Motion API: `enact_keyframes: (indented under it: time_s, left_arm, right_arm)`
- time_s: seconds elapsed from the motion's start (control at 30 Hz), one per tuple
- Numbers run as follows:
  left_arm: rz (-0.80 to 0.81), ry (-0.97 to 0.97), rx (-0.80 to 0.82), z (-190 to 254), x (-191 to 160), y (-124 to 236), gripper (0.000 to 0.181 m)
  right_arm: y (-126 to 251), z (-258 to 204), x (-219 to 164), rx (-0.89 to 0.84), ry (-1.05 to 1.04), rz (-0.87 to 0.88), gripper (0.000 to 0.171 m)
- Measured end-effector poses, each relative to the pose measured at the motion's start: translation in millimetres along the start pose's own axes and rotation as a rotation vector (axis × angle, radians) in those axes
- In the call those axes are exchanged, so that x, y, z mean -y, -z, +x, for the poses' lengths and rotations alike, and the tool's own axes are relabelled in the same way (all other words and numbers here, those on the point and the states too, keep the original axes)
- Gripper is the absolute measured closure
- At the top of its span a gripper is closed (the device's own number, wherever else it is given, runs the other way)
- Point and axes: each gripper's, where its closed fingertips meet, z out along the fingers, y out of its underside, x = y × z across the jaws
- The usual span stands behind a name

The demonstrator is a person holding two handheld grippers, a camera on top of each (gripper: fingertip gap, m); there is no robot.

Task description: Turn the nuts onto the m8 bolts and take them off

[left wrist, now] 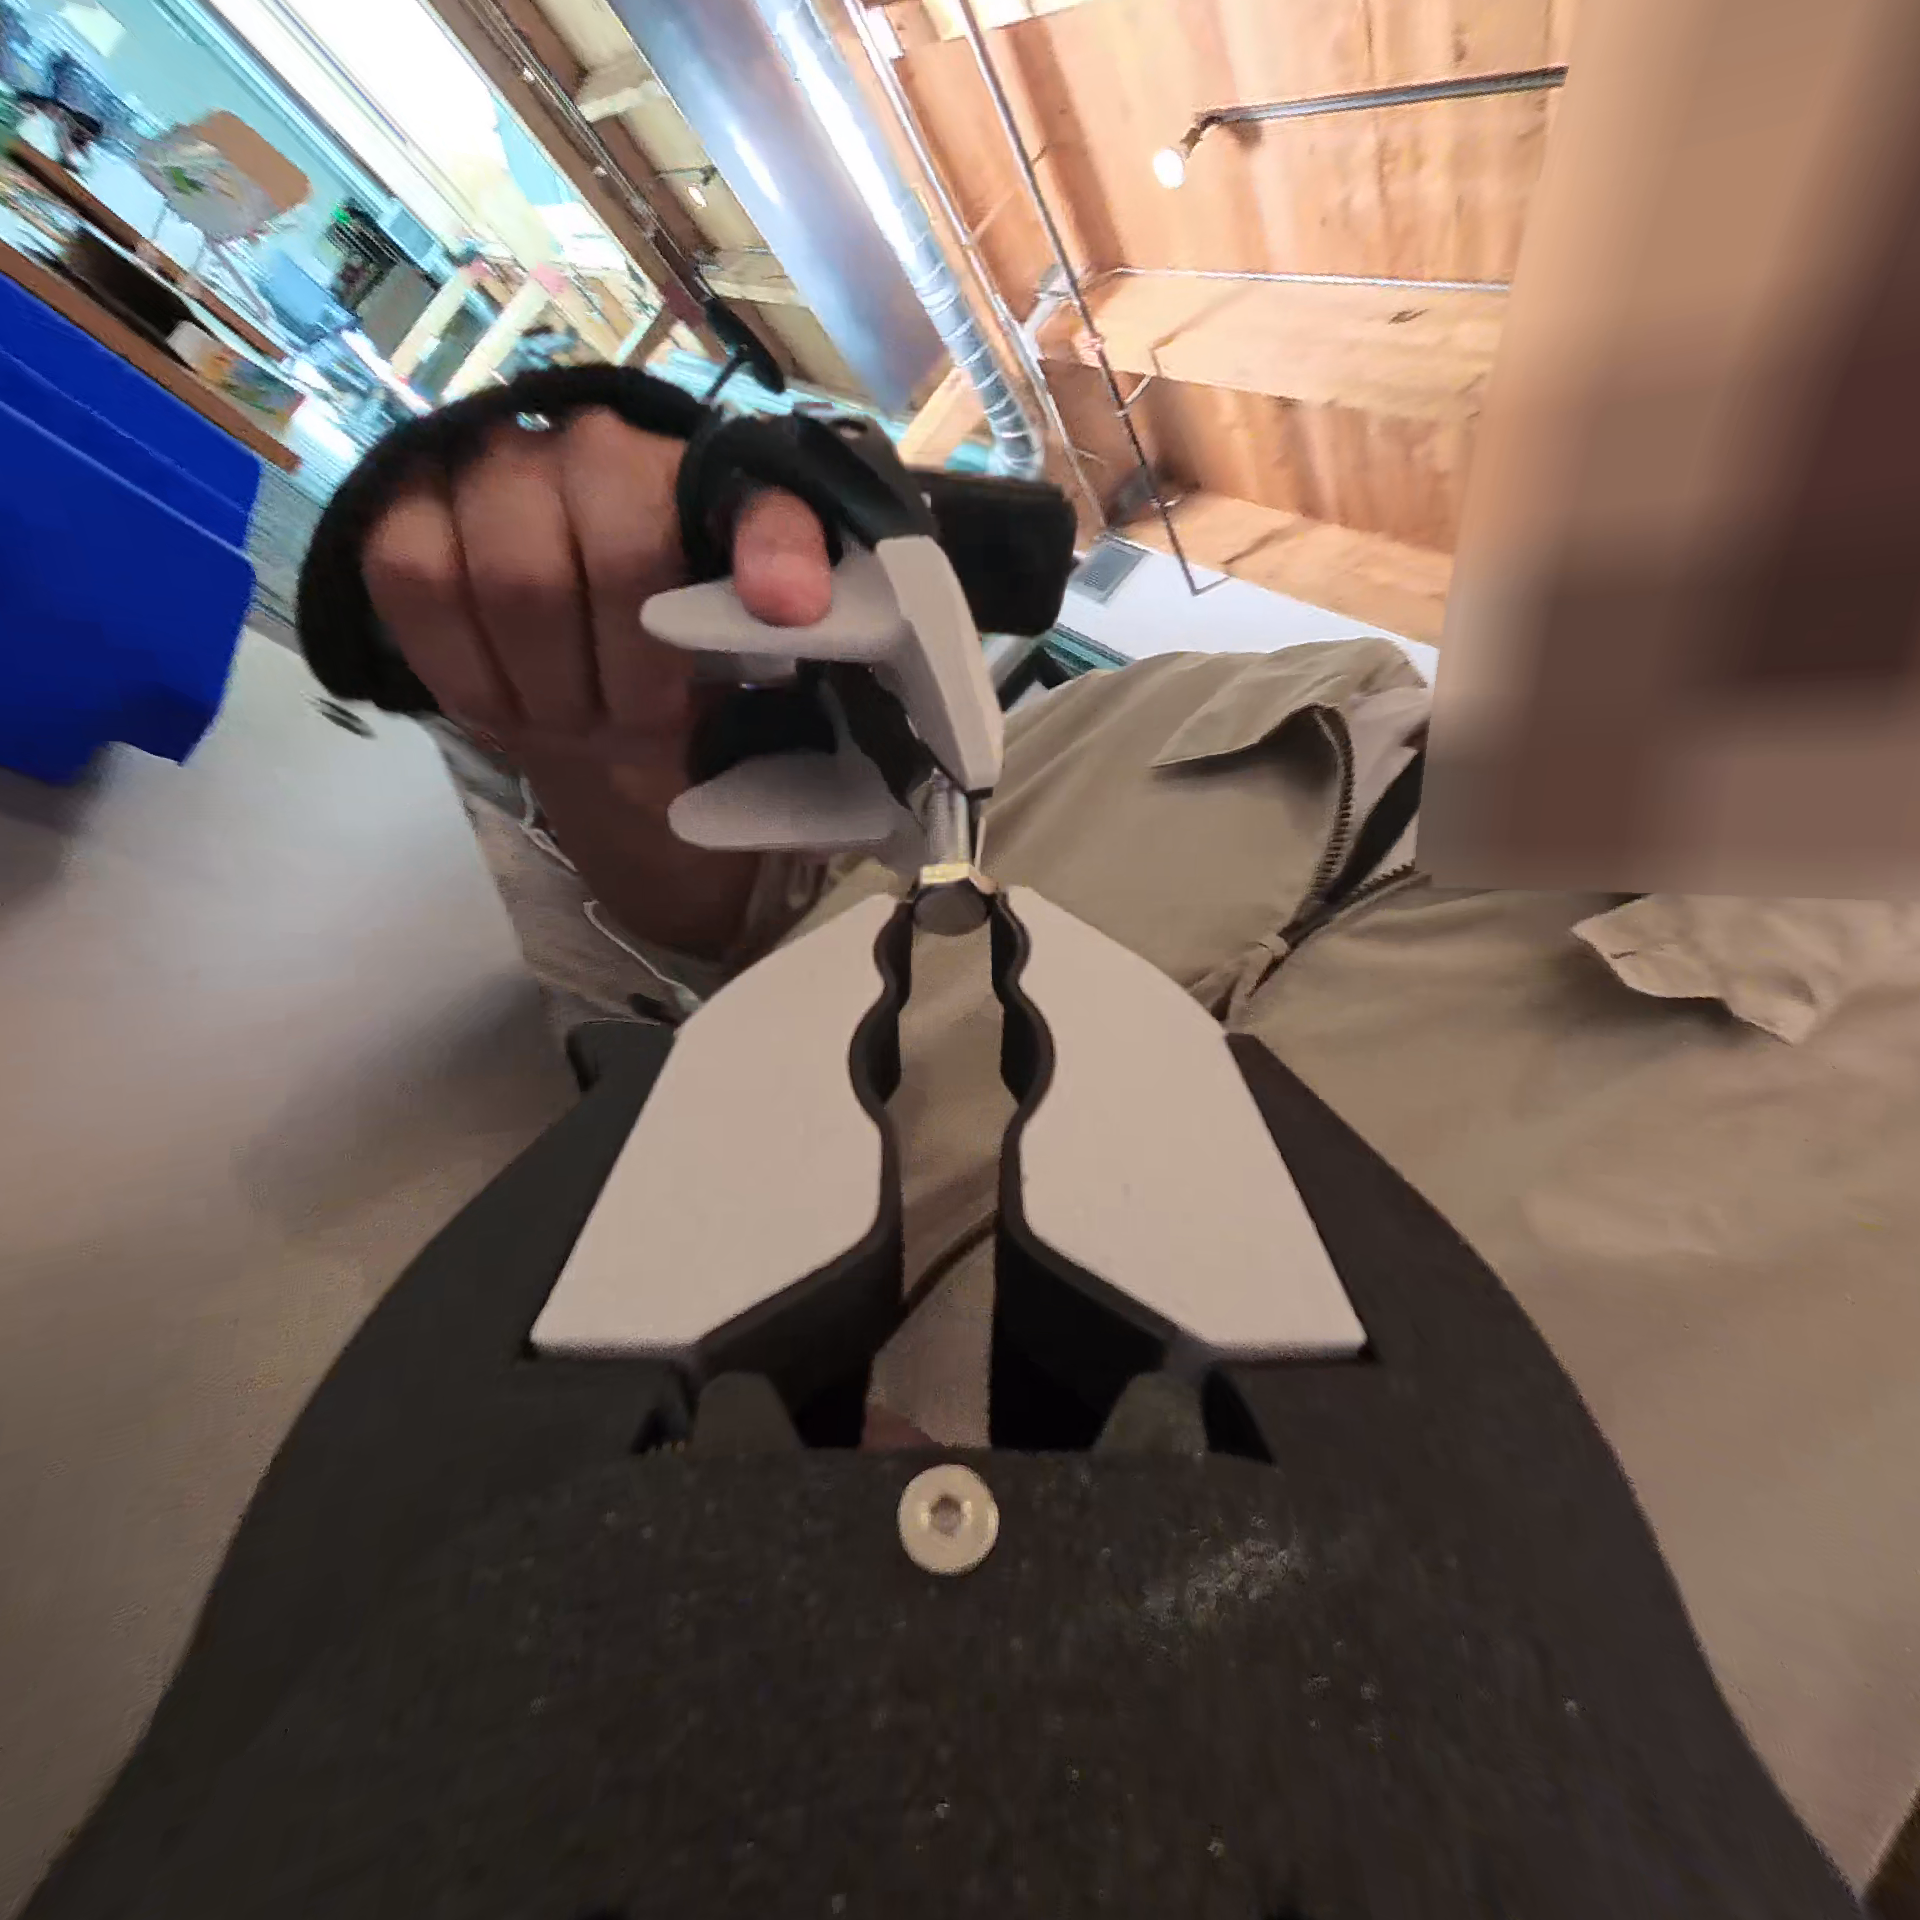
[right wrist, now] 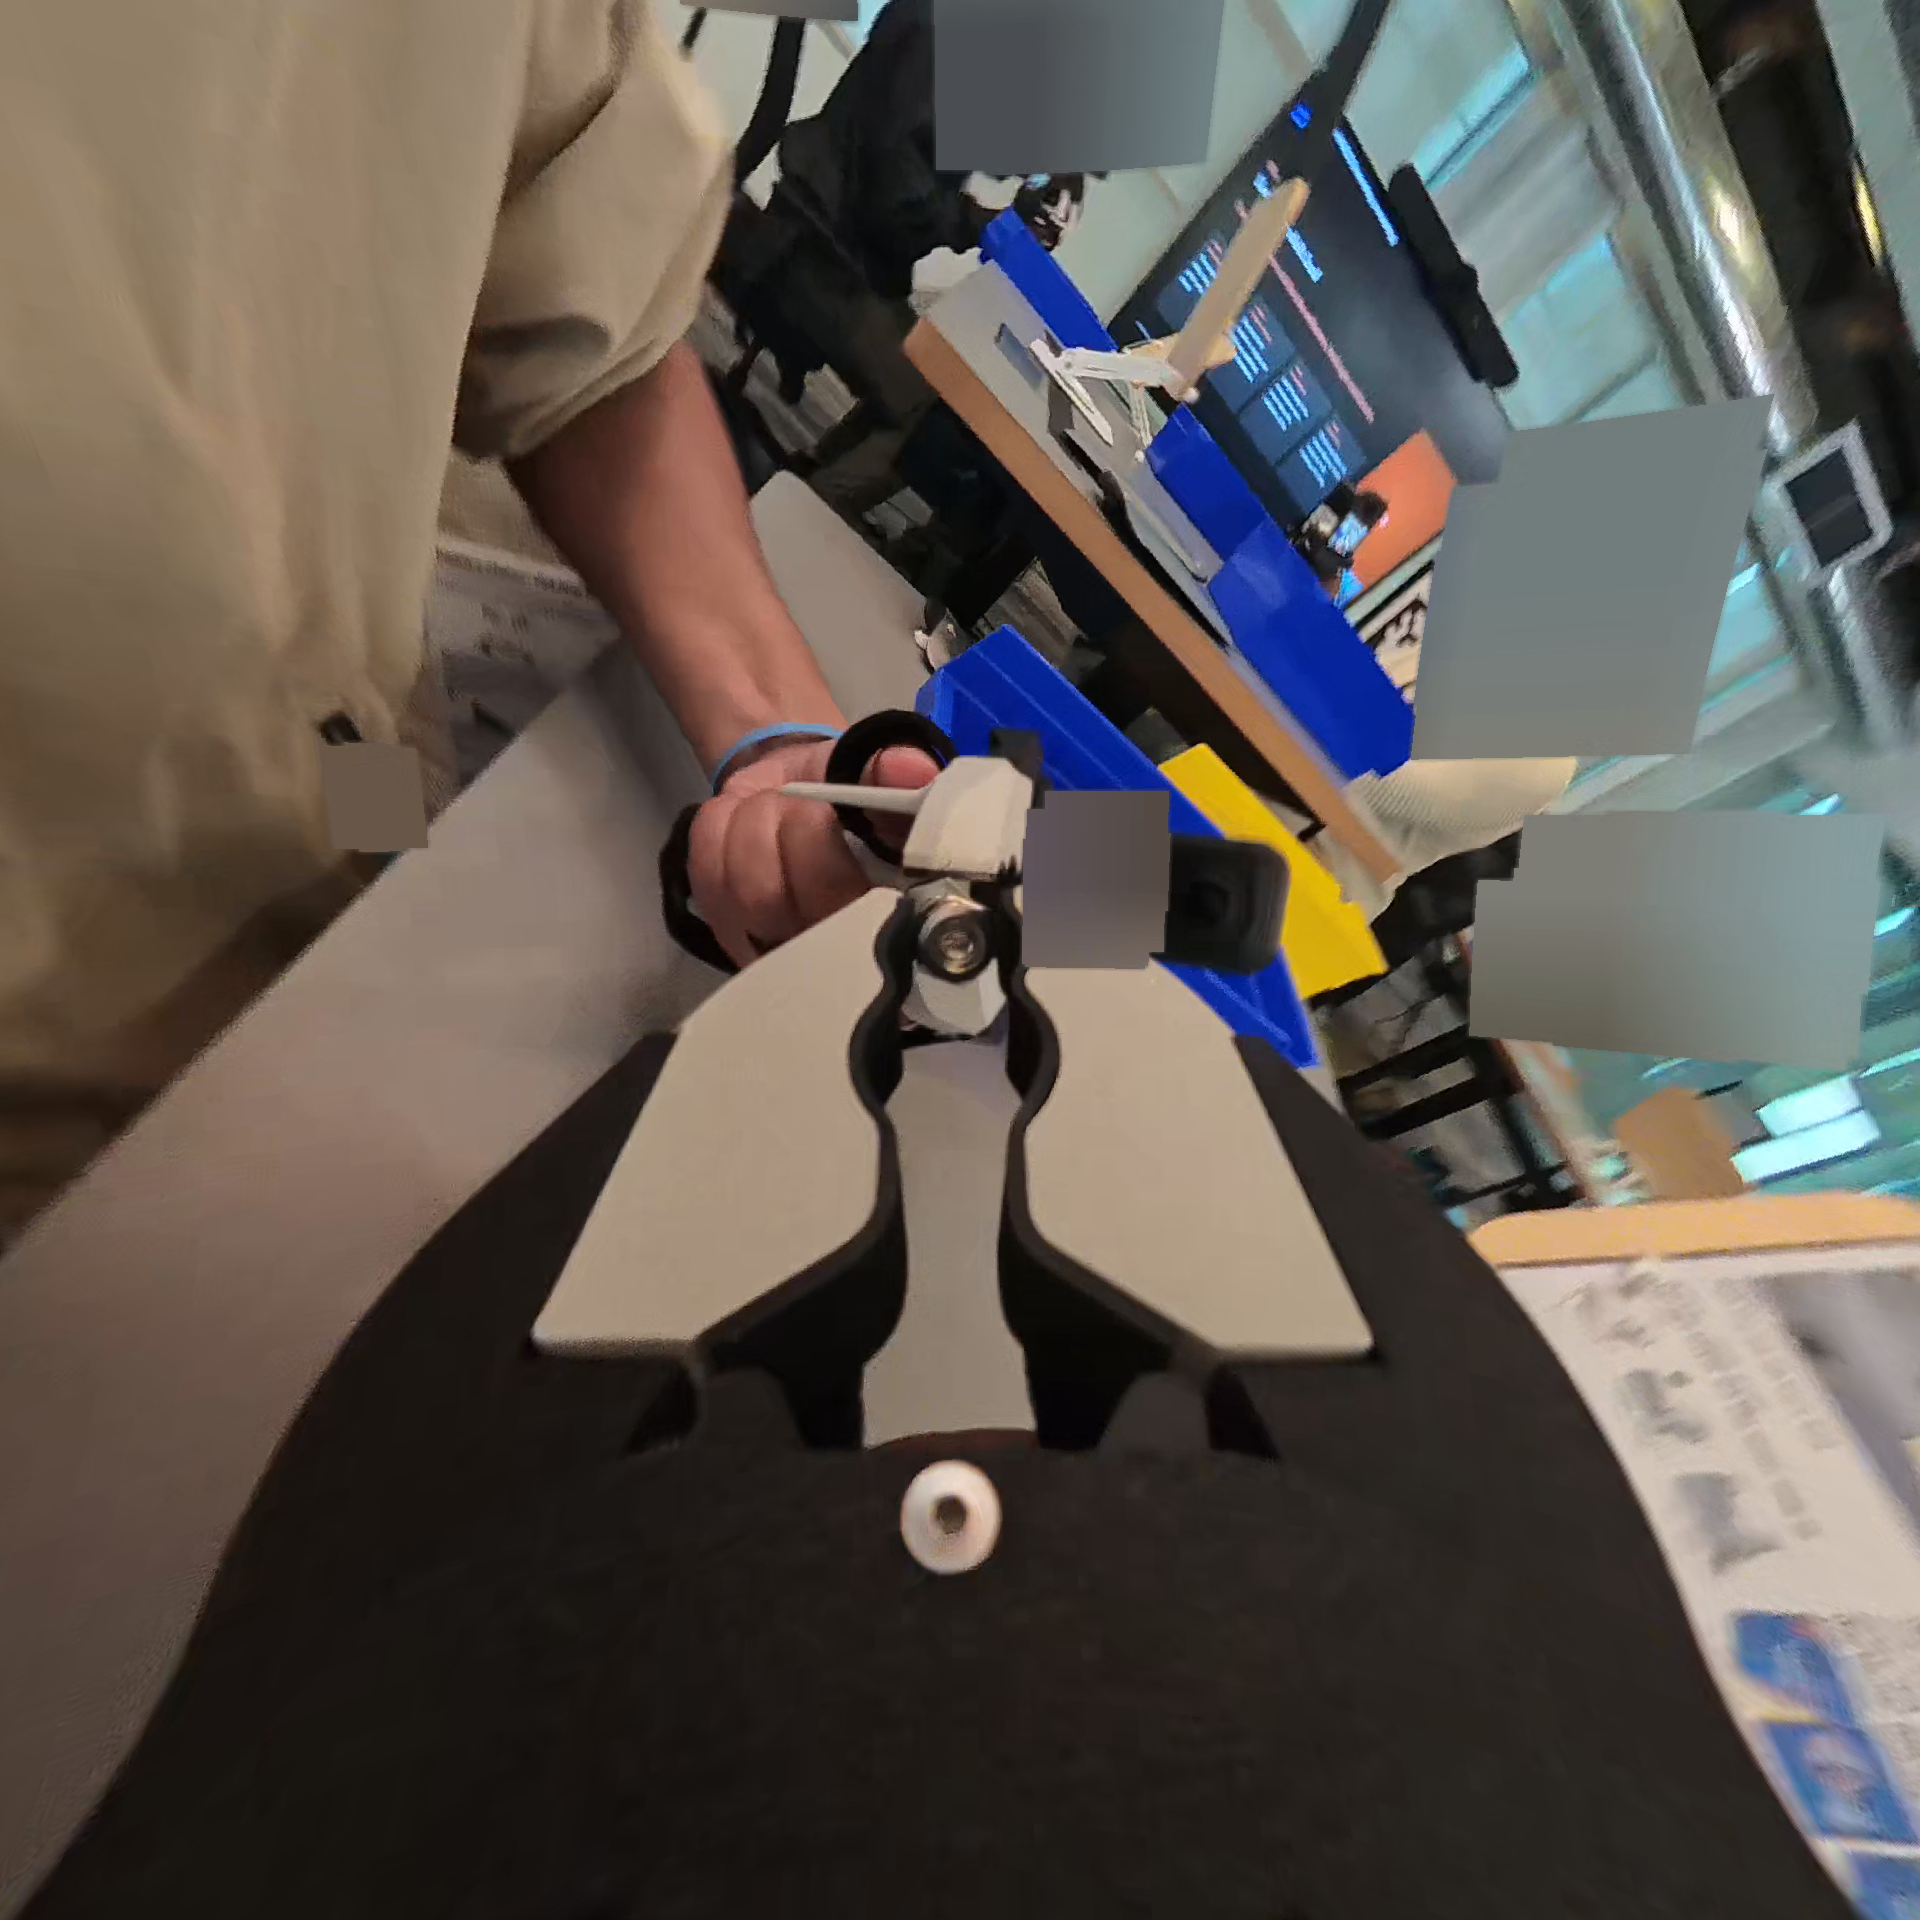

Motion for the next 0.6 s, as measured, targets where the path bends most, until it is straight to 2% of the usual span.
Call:
enact_keyframes:
  time_s: [0.07,0.27,0.33,0.4,0.5,0.6]
  left_arm:
    - [-0.015,0.003,0.006,-2.3,-4.7,0.4,0.167]
    - [-0.038,-0.088,0.132,-13.0,2.1,1.5,0.167]
    - [-0.051,-0.142,0.183,-16.7,4.3,2.4,0.167]
    - [-0.071,-0.208,0.25,-20.7,8.0,4.0,0.167]
    - [-0.087,-0.33,0.361,-24.4,15.2,7.8,0.167]
    - [-0.176,-0.518,0.567,-38.8,14.9,17.6,0.167]
  right_arm:
    - [0.1,-4.0,-2.6,0.026,0.071,-0.036,0.156]
    - [4.5,-0.7,-13.6,-0.003,-0.066,-0.043,0.154]
    - [3.8,1.1,-18.4,-0.021,-0.127,-0.063,0.133]
    - [4.9,0.9,-24.8,-0.034,-0.215,-0.073,0.114]
    - [12.0,1.1,-35.8,-0.075,-0.401,-0.067,0.112]
    - [15.8,-0.9,-46.6,-0.084,-0.757,-0.034,0.113]
